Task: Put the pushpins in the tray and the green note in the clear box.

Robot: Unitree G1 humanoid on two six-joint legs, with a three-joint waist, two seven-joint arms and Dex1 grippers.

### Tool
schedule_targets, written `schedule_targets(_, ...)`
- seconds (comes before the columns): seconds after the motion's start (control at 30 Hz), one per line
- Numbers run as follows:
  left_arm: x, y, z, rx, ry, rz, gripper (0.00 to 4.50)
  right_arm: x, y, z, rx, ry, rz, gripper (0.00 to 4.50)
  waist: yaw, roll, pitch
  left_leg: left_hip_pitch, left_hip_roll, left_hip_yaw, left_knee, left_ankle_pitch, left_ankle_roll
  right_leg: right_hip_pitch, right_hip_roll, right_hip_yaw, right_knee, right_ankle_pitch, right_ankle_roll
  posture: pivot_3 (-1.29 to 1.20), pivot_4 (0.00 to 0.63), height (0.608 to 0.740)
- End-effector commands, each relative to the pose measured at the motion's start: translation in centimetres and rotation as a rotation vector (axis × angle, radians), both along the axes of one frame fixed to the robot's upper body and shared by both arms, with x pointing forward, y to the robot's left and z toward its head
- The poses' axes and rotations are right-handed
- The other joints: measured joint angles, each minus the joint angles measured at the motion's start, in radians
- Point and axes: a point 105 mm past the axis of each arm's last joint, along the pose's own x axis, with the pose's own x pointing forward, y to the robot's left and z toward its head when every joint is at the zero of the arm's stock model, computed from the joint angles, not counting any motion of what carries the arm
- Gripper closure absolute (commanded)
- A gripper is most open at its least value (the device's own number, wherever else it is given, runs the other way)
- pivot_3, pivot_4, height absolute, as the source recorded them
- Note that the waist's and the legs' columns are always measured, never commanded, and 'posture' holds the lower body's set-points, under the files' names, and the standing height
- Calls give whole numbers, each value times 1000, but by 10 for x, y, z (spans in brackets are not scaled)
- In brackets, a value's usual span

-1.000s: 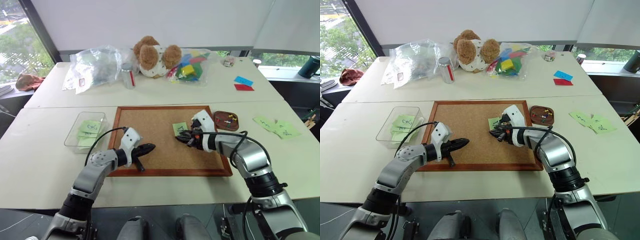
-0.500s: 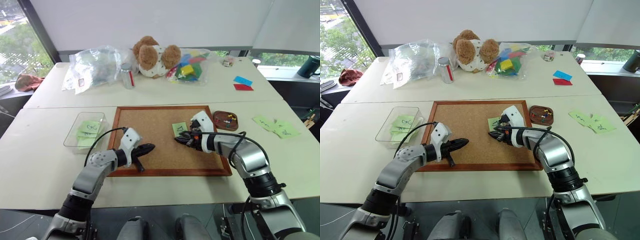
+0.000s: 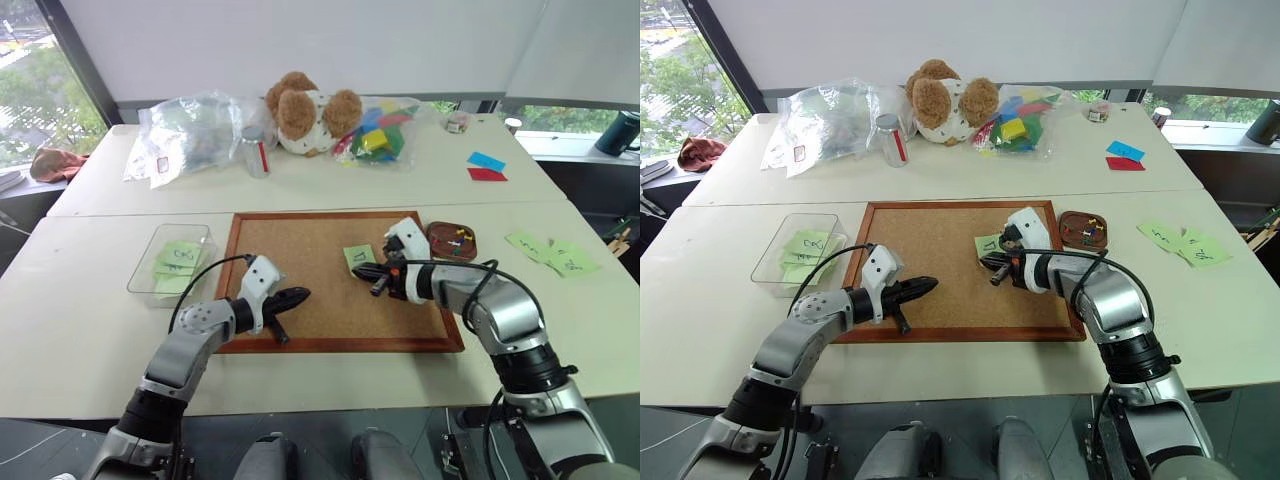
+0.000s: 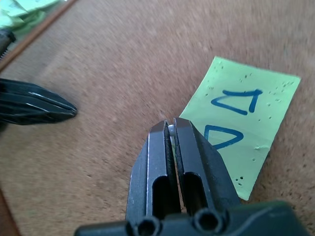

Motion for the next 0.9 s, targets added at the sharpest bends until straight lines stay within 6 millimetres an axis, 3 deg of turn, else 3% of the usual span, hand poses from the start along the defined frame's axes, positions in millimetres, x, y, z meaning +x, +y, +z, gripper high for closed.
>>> schedule_targets(0.03,-8,5,-30,56,106,12,4500,-6,5,35,27,-103,45,4436,0,0,0,0,0,0,0,0,0,0,0,0,0,0,0,0,150,740)
schedule_targets(0.17,-6,4,-29,51,105,14,4500,-13,5,44,7,-137,69,4436,1,0,0,0,0,0,0,0,0,0,0,0,-1,0,0,0,150,740)
schedule_targets(0.33,11,13,2,-90,107,73,4500,-21,5,52,-14,-162,98,4436,2,0,0,0,0,0,0,0,0,0,0,0,-1,0,0,0,150,740)
schedule_targets(0.5,27,16,51,-350,163,68,2317,-26,5,58,-38,-187,124,4500,0,-2,1,-2,0,0,0,0,0,-2,0,0,-1,0,0,0,150,740)
schedule_targets(0.63,36,8,89,-574,247,9,266,-29,7,60,-62,-209,153,4500,4,-2,1,-7,0,-1,1,0,0,-6,0,-1,-1,0,0,0,150,740)
schedule_targets(0.67,37,6,93,-614,275,-2,33,-29,8,61,-65,-213,157,4500,2,-2,1,-9,0,-1,2,0,0,-8,0,-2,-1,0,0,0,150,740)
schedule_targets(0.9,51,-19,97,-785,504,-13,33,-41,20,65,-84,-247,245,4500,2,-3,2,-10,-1,-1,3,0,0,-9,1,-2,-1,0,1,0,150,740)
